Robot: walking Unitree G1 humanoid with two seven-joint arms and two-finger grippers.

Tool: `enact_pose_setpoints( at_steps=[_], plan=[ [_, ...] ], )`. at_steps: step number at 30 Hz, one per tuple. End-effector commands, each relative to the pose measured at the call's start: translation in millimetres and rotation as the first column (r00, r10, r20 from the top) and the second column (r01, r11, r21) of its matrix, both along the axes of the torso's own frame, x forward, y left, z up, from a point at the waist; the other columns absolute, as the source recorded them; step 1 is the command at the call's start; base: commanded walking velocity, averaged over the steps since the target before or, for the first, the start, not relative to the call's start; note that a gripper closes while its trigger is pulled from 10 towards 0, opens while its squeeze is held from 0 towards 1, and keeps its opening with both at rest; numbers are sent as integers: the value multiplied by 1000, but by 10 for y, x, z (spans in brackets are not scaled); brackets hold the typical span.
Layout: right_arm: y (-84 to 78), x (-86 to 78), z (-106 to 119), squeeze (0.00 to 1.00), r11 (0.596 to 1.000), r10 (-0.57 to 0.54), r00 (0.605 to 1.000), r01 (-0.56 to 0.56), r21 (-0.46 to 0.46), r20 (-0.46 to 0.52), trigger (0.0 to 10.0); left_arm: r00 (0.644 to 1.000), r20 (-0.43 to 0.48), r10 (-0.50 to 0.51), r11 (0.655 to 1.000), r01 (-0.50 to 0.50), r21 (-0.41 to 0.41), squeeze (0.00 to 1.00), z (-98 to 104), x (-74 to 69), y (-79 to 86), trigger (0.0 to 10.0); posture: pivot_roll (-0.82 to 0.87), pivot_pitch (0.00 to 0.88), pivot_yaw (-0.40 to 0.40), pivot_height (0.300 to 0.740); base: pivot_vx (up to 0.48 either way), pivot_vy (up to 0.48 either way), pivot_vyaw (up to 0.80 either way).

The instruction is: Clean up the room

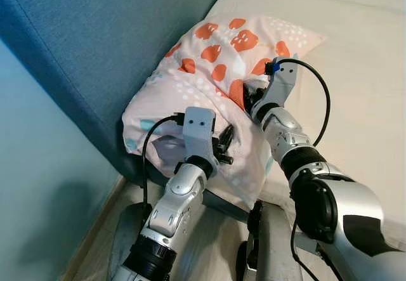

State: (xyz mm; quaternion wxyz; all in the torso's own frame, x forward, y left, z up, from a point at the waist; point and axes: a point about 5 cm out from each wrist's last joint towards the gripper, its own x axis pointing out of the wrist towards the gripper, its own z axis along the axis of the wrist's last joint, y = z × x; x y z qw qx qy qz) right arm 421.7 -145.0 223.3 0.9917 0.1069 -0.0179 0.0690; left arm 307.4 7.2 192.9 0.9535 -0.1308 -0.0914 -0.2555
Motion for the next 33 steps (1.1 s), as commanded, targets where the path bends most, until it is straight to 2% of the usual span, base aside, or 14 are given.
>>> enact_pose_setpoints(
  at_steps=[1,5,6,8,9,16,19,23,24,27,29,31,32,33],
  plan=[
    [62,-37,-201,1000,999,12,998,-9,43,-66,10000,992,9,-124,989,125,-77,1000,96,-156,-239,10000,168,351,29,541,0,0,0],
    [-22,-59,-272,1000,994,-51,996,57,92,-67,10000,978,0,-207,972,205,-118,1000,122,-257,-205,10000,159,337,26,541,0,0,0],
    [-49,-70,-303,792,993,-69,996,75,89,-64,10000,970,-10,-243,962,240,-130,639,110,-306,-182,10000,154,331,26,541,0,0,0],
    [-64,-79,-324,792,993,-80,995,85,84,-63,10000,964,-17,-267,955,262,-138,639,98,-337,-169,10000,152,328,24,541,0,0,0],
    [-93,-91,-351,0,992,-97,994,101,78,-57,10000,956,-24,-293,948,287,-140,0,75,-384,-142,10000,147,324,25,541,0,0,0],
    [-135,-161,-465,0,985,-150,989,150,80,-8,10000,932,-66,-356,934,352,-64,0,-106,-565,97,10000,127,309,30,541,0,0,0],
    [-115,-227,-540,0,988,-154,987,153,24,49,10000,949,-99,-298,954,298,-22,0,-222,-569,333,10000,119,303,35,541,0,0,0],
    [-133,-269,-577,0,985,-175,982,174,18,77,10000,959,-124,-253,967,254,-6,0,-261,-572,474,10000,114,299,38,541,0,0,0],
    [-179,-325,-593,0,976,-216,969,216,12,122,10000,973,-139,-183,983,185,8,0,-294,-552,629,10000,112,293,40,541,0,0,0],
    [-192,-344,-594,0,974,-227,964,227,10,139,10000,977,-141,-161,986,165,15,0,-301,-544,673,10000,112,293,40,541,0,0,0],
    [-256,-437,-573,0,963,-258,940,268,-17,225,10000,987,-145,-63,997,68,32,0,-329,-495,837,10000,118,283,37,541,0,0,0],
    [-256,-437,-573,0,963,-258,940,268,-17,225,10000,987,-145,-63,997,68,32,0,-329,-495,837,10000,118,283,37,541,0,0,0],
    [-305,-499,-555,0,954,-286,920,299,-8,267,10000,989,-147,2,999,4,43,0,-337,-464,937,10000,118,282,37,541,0,0,0],
    [-305,-499,-555,0,954,-286,920,299,-8,267,10000,989,-147,2,999,4,43,0,-337,-464,937,10000,118,282,37,541,0,0,0]
  ],
)
